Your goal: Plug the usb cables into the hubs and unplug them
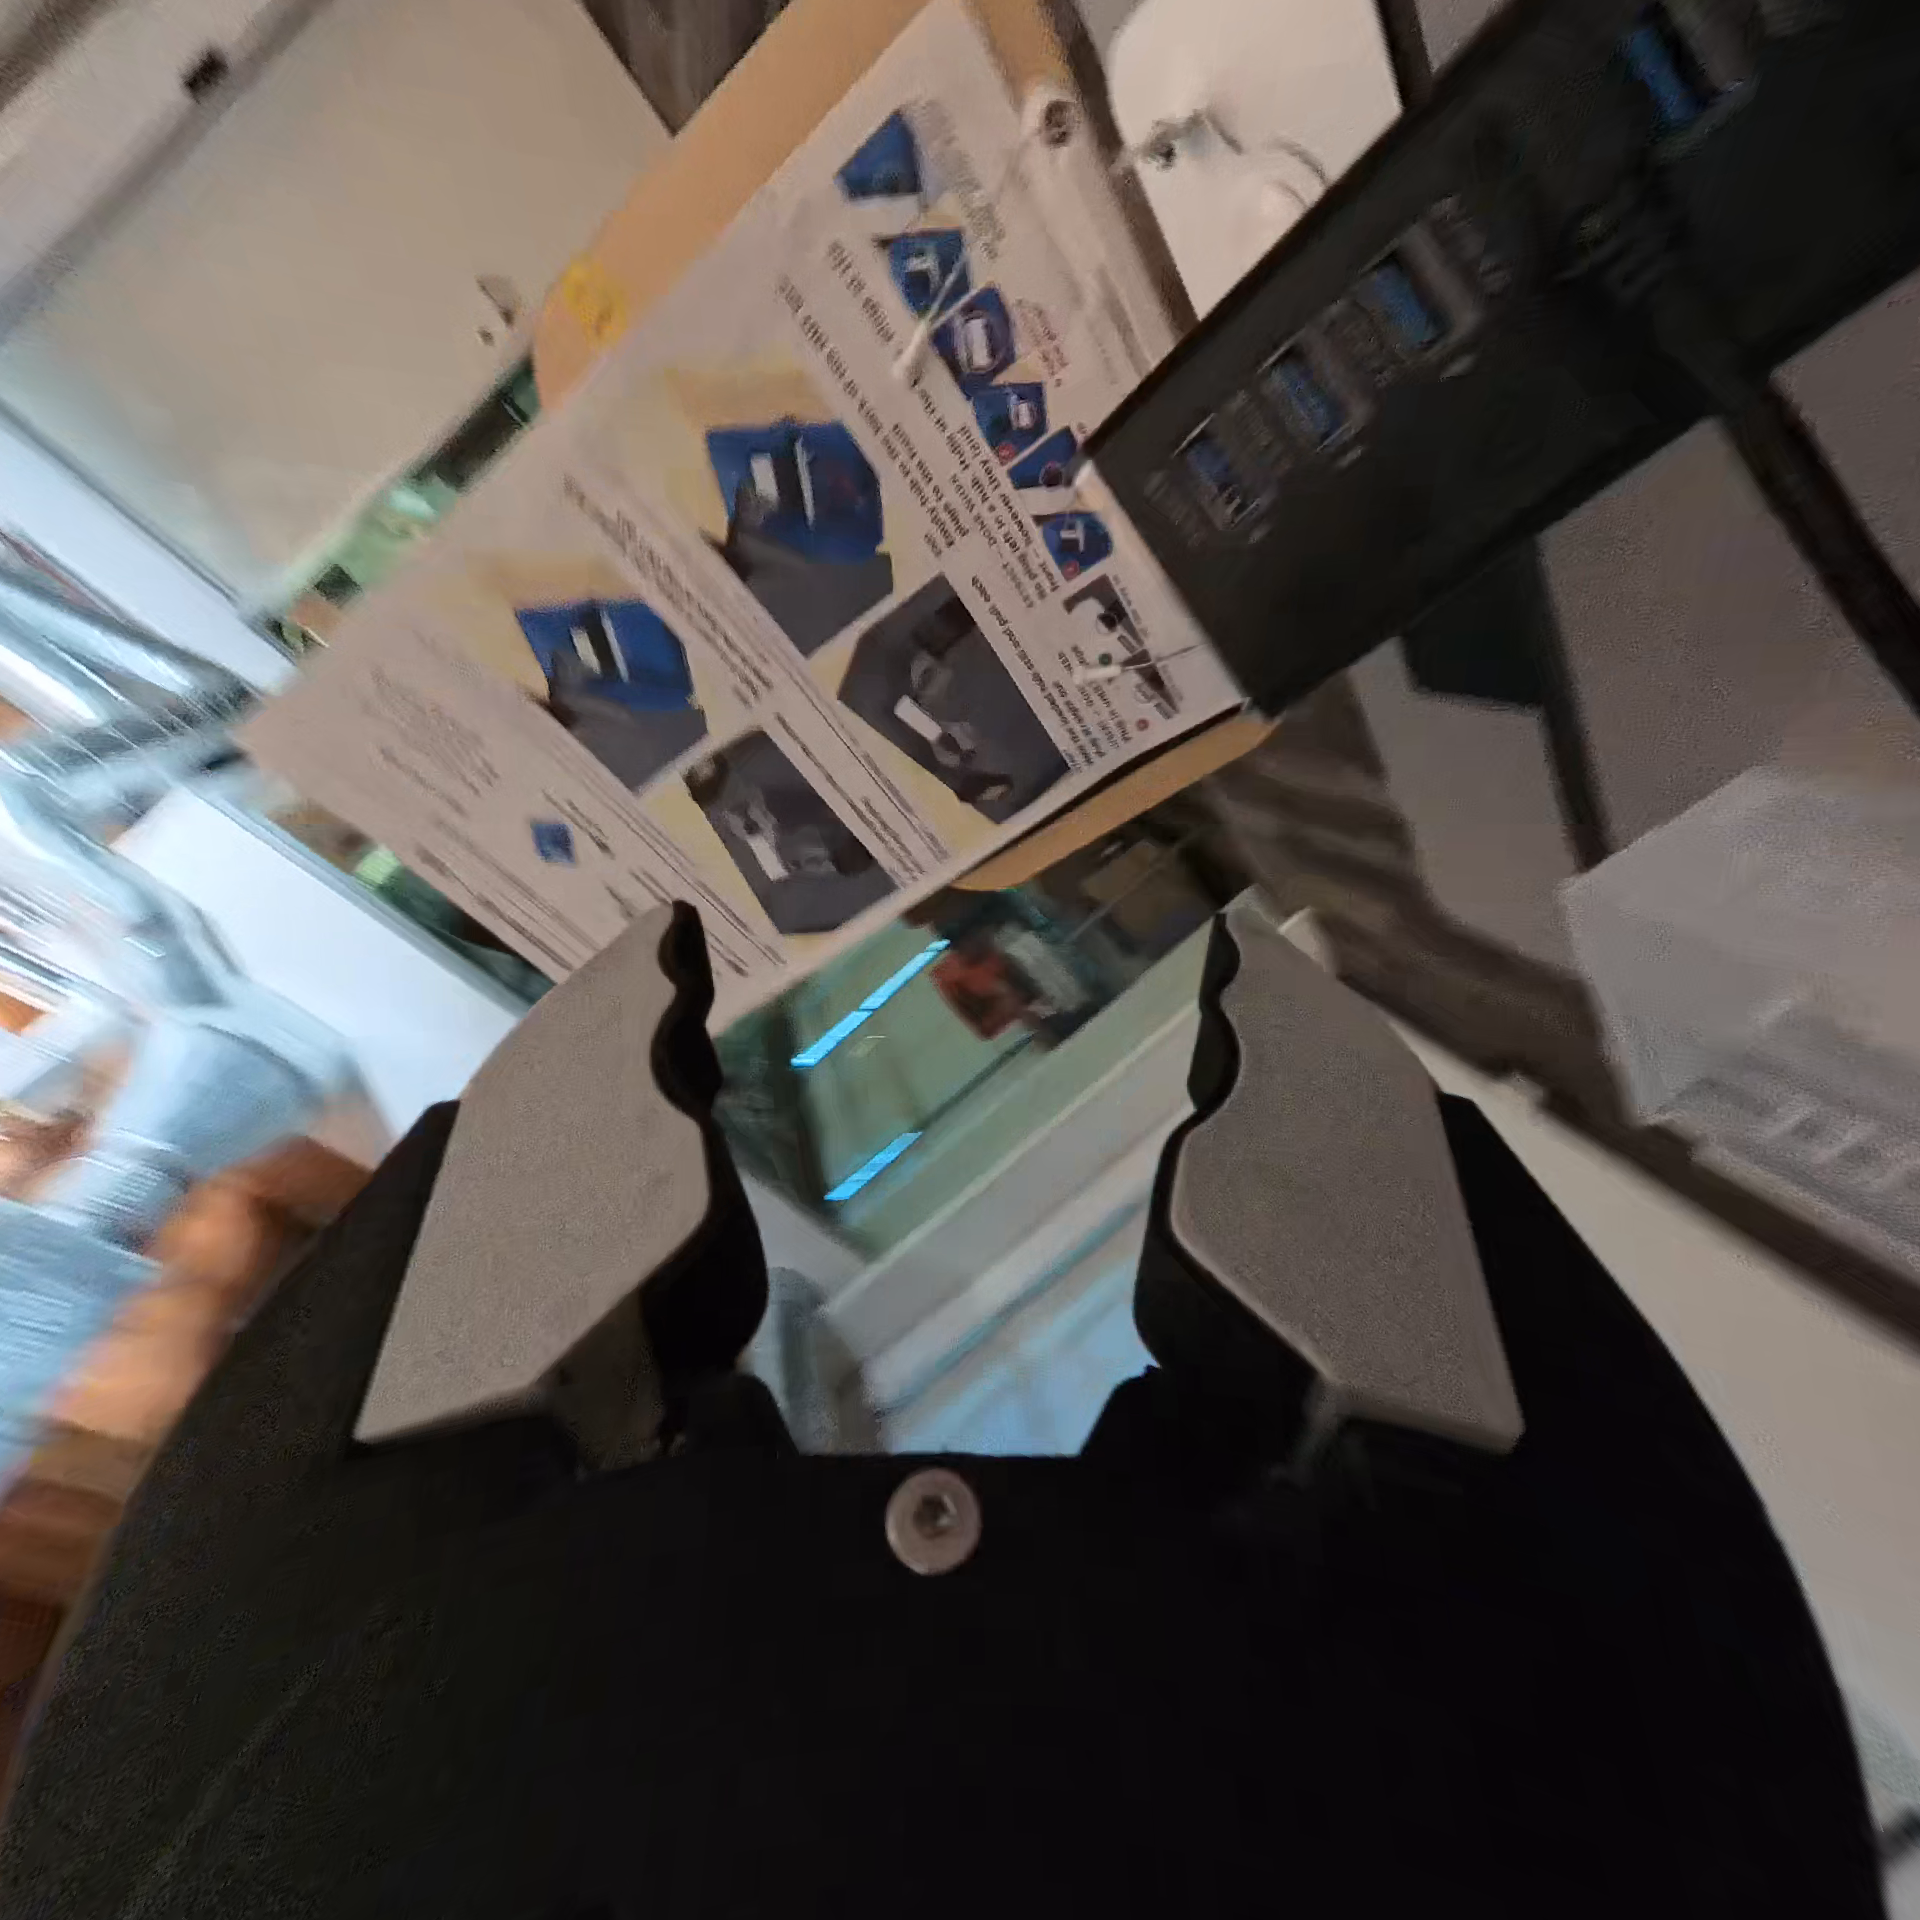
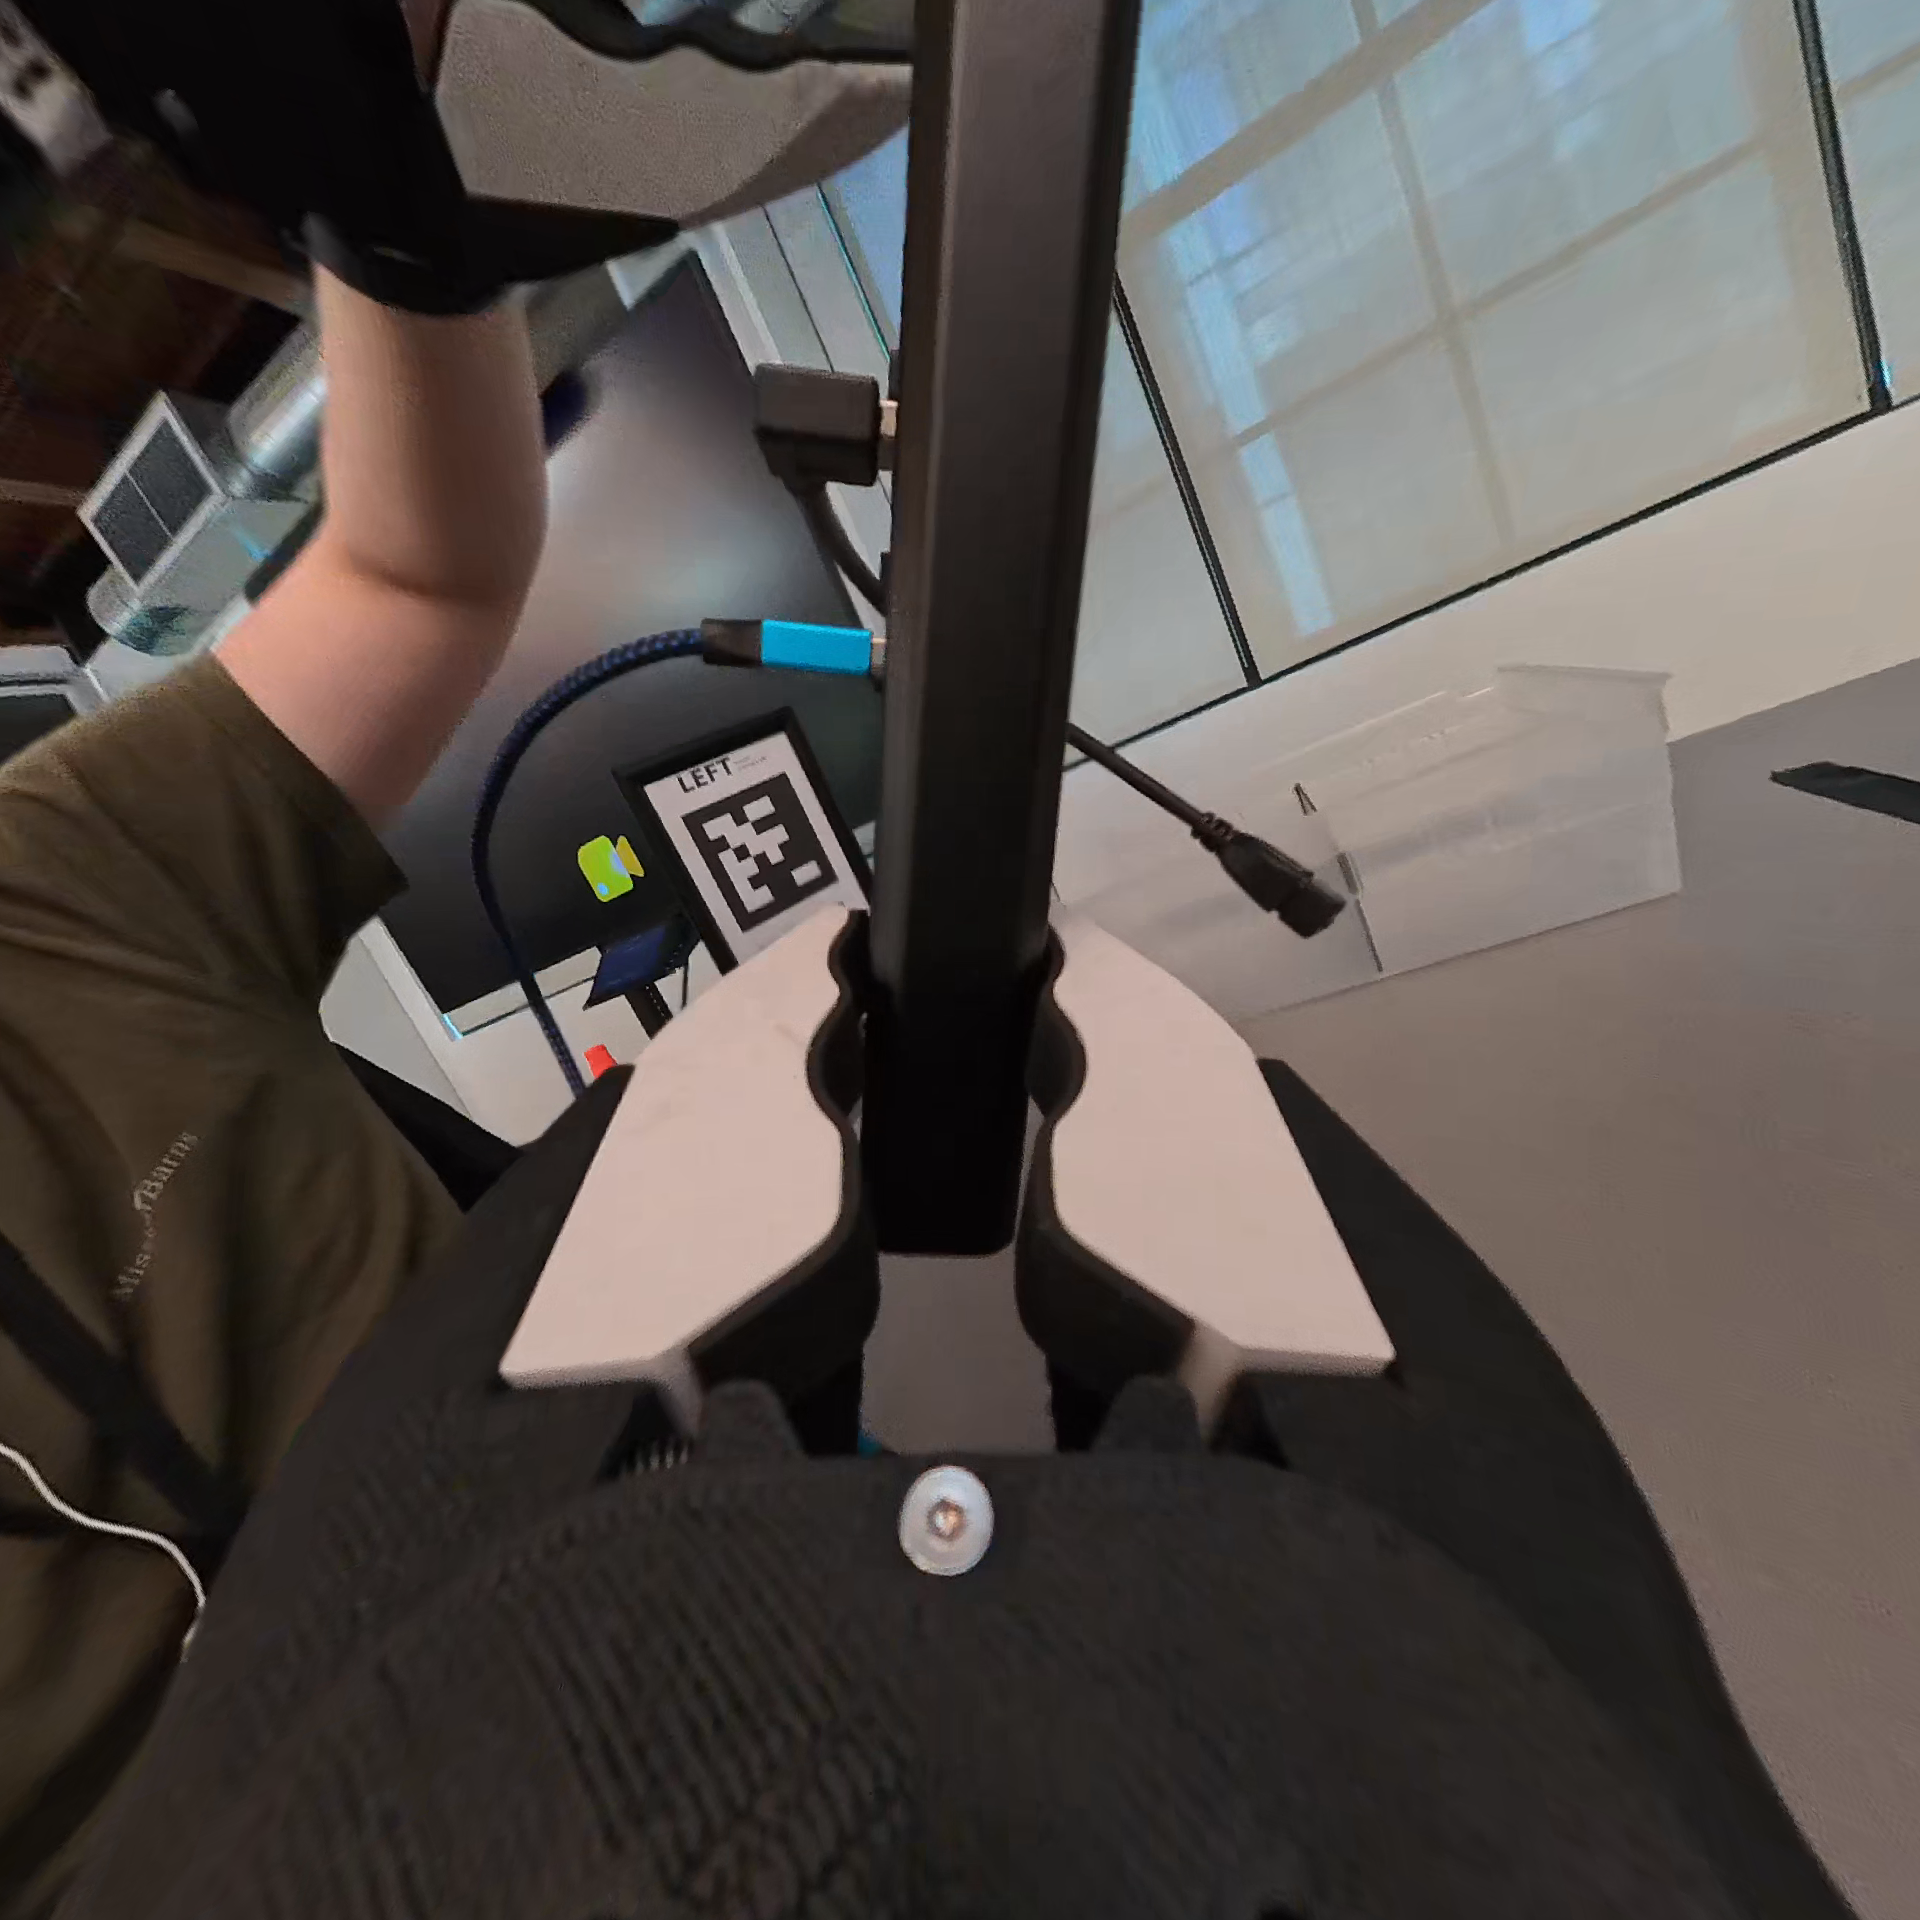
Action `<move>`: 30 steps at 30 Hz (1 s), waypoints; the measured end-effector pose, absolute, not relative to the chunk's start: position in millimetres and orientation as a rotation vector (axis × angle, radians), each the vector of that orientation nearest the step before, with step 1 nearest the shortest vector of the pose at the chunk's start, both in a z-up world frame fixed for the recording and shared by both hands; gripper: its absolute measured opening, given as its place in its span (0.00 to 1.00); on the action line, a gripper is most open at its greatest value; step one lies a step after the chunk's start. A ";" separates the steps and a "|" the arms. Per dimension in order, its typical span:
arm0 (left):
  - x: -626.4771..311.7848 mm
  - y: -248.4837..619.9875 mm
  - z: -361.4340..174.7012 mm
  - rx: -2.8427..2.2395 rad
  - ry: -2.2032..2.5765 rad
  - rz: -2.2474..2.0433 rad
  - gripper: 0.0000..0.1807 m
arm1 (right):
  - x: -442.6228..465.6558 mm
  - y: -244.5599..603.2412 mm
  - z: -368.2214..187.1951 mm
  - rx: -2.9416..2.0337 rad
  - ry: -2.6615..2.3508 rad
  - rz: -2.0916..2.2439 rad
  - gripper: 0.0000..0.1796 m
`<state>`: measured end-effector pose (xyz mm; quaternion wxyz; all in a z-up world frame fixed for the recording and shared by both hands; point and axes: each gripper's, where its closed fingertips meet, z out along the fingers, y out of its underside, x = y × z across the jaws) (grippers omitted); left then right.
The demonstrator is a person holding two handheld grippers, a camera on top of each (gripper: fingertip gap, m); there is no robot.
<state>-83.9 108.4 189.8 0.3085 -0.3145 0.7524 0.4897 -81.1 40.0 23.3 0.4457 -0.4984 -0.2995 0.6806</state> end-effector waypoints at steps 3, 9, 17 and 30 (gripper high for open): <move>-103.1 100.0 204.2 -1.212 1.813 0.887 0.49 | -76.8 40.5 31.7 -1.198 -0.711 1.673 0.15; -110.4 35.6 195.5 -1.623 1.283 -0.185 0.33 | -66.8 67.0 34.2 -1.265 -0.597 1.349 0.15; -68.2 12.7 116.8 -1.616 0.686 -0.963 0.31 | -30.7 82.5 55.2 -1.214 -0.282 0.747 0.15; -8.3 40.3 104.9 -1.447 0.736 -0.740 0.20 | 6.2 70.1 76.5 -1.125 -0.290 0.334 0.15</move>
